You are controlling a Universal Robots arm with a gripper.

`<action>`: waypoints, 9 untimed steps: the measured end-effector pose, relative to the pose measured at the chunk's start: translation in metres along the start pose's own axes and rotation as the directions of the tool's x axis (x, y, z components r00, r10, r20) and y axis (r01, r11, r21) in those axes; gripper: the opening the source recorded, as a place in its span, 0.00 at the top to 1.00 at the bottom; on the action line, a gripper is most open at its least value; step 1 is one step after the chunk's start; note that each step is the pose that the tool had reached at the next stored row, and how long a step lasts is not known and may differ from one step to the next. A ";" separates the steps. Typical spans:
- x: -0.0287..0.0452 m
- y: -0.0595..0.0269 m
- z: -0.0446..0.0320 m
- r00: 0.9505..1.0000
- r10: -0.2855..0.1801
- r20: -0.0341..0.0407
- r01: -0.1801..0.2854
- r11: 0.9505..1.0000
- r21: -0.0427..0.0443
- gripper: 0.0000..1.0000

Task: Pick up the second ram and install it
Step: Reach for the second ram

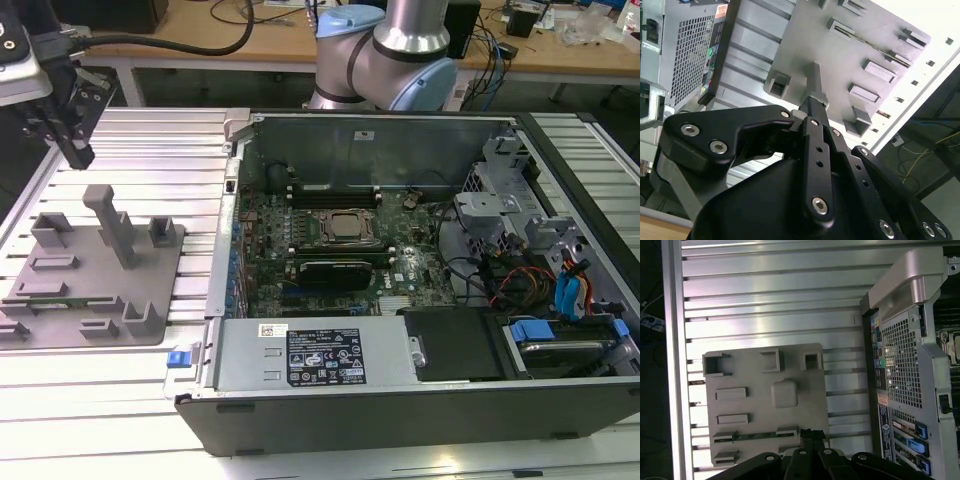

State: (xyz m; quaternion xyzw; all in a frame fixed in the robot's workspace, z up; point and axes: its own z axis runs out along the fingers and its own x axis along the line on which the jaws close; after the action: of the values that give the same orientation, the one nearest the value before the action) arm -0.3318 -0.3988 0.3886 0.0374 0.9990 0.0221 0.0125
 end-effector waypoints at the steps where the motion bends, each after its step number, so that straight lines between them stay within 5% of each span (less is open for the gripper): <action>1: 0.0015 -0.0001 0.0001 1.000 0.000 0.000 0.000 1.000 0.000 0.92; 9: 0.0225 -0.0018 0.0014 1.000 0.000 0.000 0.000 1.000 0.000 0.92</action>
State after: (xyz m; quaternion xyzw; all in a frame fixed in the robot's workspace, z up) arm -0.3543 -0.3988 0.3866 0.0374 0.9990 0.0221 0.0125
